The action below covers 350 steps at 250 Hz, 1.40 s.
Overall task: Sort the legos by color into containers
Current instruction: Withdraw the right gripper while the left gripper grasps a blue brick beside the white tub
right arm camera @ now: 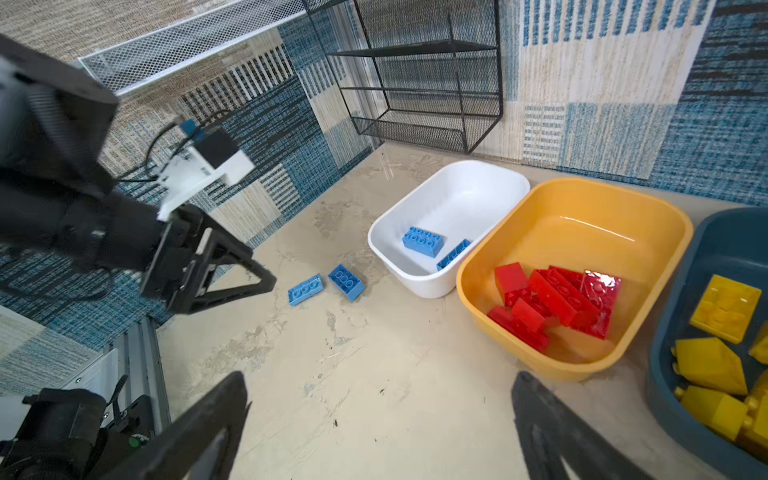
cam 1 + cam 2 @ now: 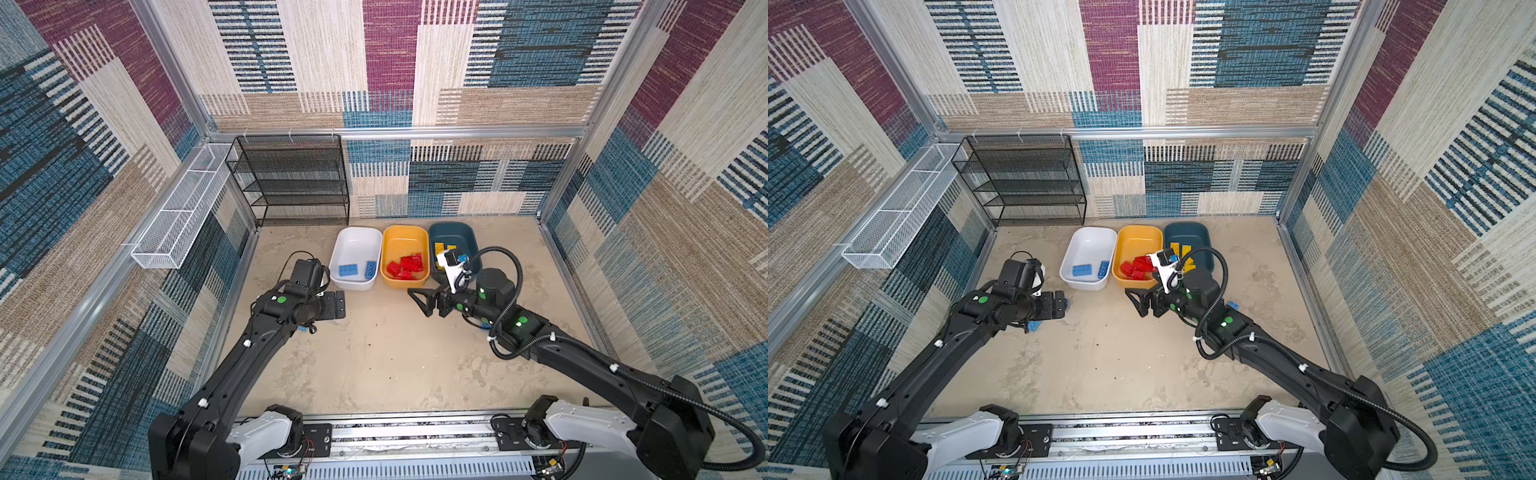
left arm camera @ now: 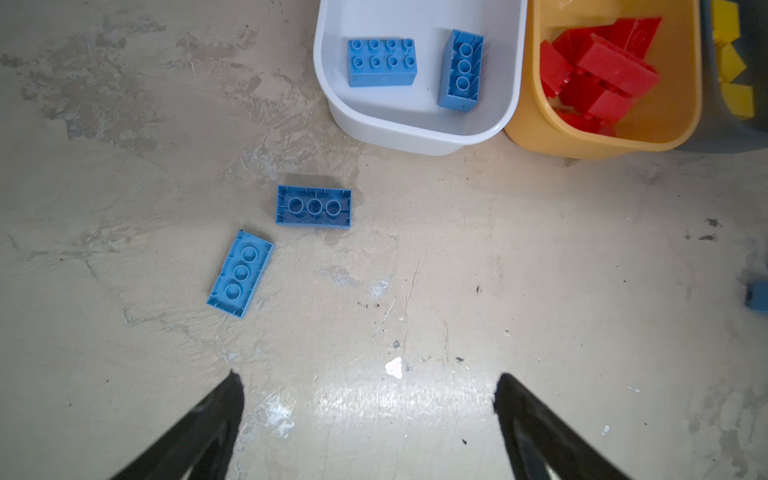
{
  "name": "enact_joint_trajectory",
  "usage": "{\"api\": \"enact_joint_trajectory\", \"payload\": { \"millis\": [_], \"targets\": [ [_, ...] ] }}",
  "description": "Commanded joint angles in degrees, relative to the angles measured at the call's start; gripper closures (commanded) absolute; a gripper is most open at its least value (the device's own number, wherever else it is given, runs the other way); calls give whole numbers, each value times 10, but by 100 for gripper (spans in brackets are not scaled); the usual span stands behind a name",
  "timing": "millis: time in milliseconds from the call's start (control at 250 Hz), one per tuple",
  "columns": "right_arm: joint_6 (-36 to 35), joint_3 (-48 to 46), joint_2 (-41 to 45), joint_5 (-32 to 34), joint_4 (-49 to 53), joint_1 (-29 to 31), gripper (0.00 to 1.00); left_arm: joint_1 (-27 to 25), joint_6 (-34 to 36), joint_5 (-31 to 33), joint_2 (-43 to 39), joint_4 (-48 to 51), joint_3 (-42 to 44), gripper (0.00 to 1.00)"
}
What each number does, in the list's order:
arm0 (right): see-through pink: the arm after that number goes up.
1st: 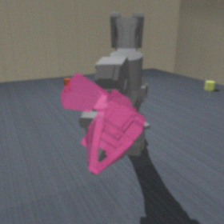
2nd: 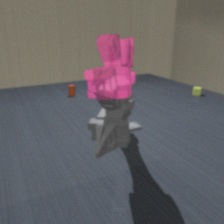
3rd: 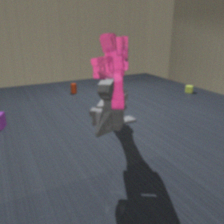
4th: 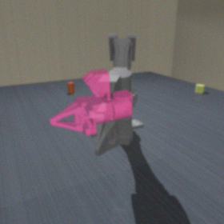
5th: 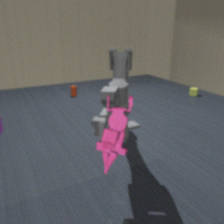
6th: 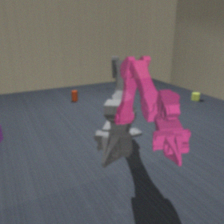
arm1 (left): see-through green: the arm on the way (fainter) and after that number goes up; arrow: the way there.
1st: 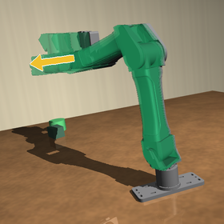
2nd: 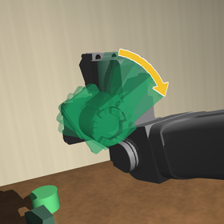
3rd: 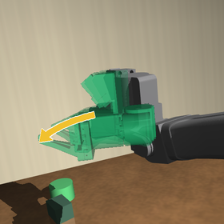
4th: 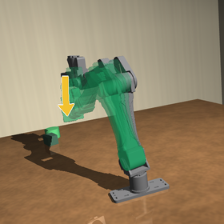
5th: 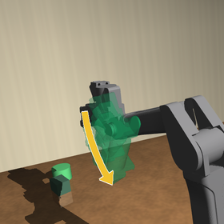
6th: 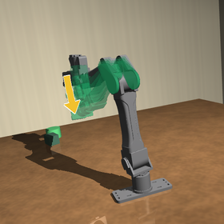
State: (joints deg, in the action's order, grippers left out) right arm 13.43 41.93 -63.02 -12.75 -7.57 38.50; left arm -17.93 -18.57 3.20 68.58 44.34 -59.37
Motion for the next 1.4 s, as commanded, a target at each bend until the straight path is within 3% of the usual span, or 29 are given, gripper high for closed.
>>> {"api": "enact_joint_trajectory", "payload": {
  "millis": [0, 332, 432, 652, 876, 996, 1168, 1396],
  "targets": [
    [45, -65, 53, 12, -92, 0, 0, 4, 53, -5, 45, -23, -18, 5],
    [83, -211, 143, 2, -150, 0, 0, 27, 77, 32, 199, -42, -56, 1],
    [79, -224, 154, 1, -148, 0, 0, 45, 70, 13, 237, -55, -60, 1],
    [88, -244, 165, 0, -161, 0, 0, 55, 75, 37, 317, -63, -87, 0],
    [89, -248, 158, 8, -166, 0, 0, 58, 77, 17, 357, -69, -106, 5],
    [88, -249, 156, 11, -166, 0, 0, 58, 78, 16, 373, -68, -115, 14],
    [88, -249, 152, 15, -166, 0, 1, 59, 72, 12, 384, -66, -115, 40],
    [87, -249, 155, 21, -163, 0, 0, 58, 63, 9, 353, -60, -106, 50]
  ]
}}
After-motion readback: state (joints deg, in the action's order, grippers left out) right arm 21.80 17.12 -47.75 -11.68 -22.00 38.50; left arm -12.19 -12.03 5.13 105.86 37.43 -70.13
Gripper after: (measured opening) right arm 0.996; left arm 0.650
